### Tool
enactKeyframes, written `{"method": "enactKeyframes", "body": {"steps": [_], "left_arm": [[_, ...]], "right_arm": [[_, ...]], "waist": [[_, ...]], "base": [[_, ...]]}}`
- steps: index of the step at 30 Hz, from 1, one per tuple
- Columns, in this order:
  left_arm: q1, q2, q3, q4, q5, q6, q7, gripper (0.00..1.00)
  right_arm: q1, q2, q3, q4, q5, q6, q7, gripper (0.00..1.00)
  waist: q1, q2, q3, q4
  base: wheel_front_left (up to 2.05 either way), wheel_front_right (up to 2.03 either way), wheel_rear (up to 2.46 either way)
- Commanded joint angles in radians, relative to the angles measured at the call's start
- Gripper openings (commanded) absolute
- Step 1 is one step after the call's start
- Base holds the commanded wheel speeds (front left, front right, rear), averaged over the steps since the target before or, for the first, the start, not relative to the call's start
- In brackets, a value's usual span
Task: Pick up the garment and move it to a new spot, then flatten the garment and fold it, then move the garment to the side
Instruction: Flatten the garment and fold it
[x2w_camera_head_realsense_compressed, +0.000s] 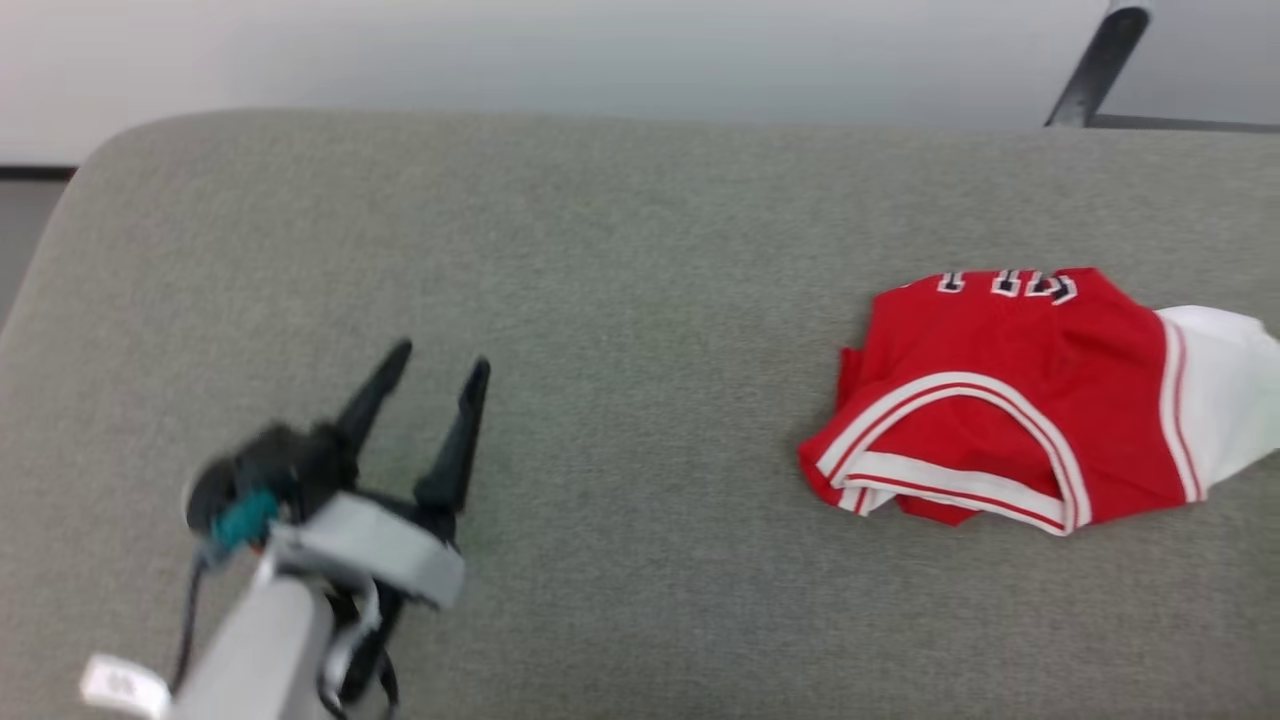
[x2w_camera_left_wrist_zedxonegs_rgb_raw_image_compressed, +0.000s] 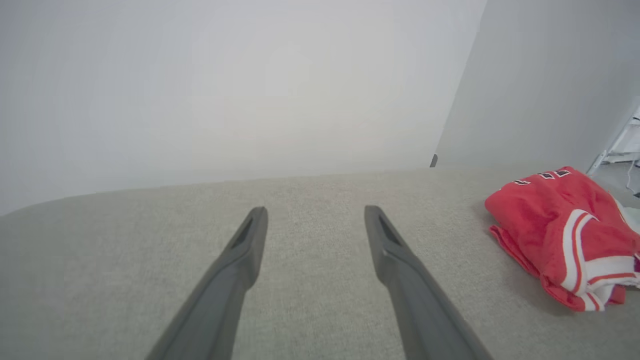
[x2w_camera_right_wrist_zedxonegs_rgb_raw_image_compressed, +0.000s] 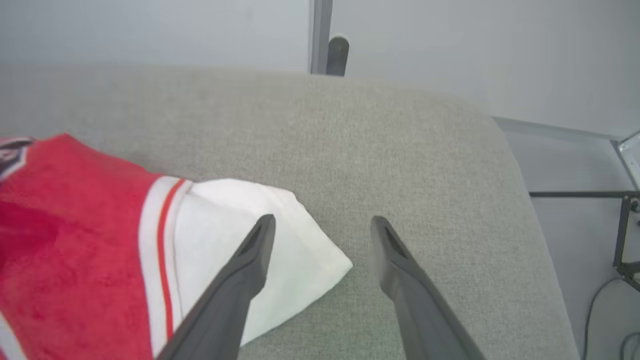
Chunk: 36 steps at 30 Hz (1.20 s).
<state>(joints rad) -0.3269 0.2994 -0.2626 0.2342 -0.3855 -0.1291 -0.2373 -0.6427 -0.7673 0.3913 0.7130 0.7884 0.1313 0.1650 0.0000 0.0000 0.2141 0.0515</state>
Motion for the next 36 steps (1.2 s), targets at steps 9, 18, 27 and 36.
{"method": "enactKeyframes", "body": {"steps": [9, 18, 27, 36], "left_arm": [[-0.260, 0.124, -0.168, 0.043, -0.198, -0.002, 0.219, 1.00], [-0.482, 0.136, -0.352, 0.223, -0.462, -0.002, 0.534, 1.00], [-0.618, 0.088, -0.436, 0.439, -0.657, -0.002, 0.837, 1.00], [-0.639, 0.055, -0.447, 0.537, -0.827, -0.002, 1.030, 1.00]], "right_arm": [[0.211, 0.121, 0.003, -0.314, 0.000, -0.001, -0.204, 1.00], [0.401, 0.265, -0.066, -0.580, -0.148, -0.001, -0.220, 1.00], [0.463, 0.374, -0.146, -0.716, -0.269, -0.001, -0.160, 1.00], [0.475, 0.432, -0.157, -0.758, -0.305, -0.001, -0.137, 1.00]], "waist": [[0.0000, 0.0000, -0.046, -0.152], [0.0000, 0.0000, 0.005, -0.292], [0.0000, 0.0000, 0.063, -0.389], [0.0000, 0.0000, 0.101, -0.427]], "base": [[0.00, 0.00, 0.00], [0.00, 0.00, 0.00], [0.00, 0.00, 0.00], [0.00, 0.00, 0.00]]}}
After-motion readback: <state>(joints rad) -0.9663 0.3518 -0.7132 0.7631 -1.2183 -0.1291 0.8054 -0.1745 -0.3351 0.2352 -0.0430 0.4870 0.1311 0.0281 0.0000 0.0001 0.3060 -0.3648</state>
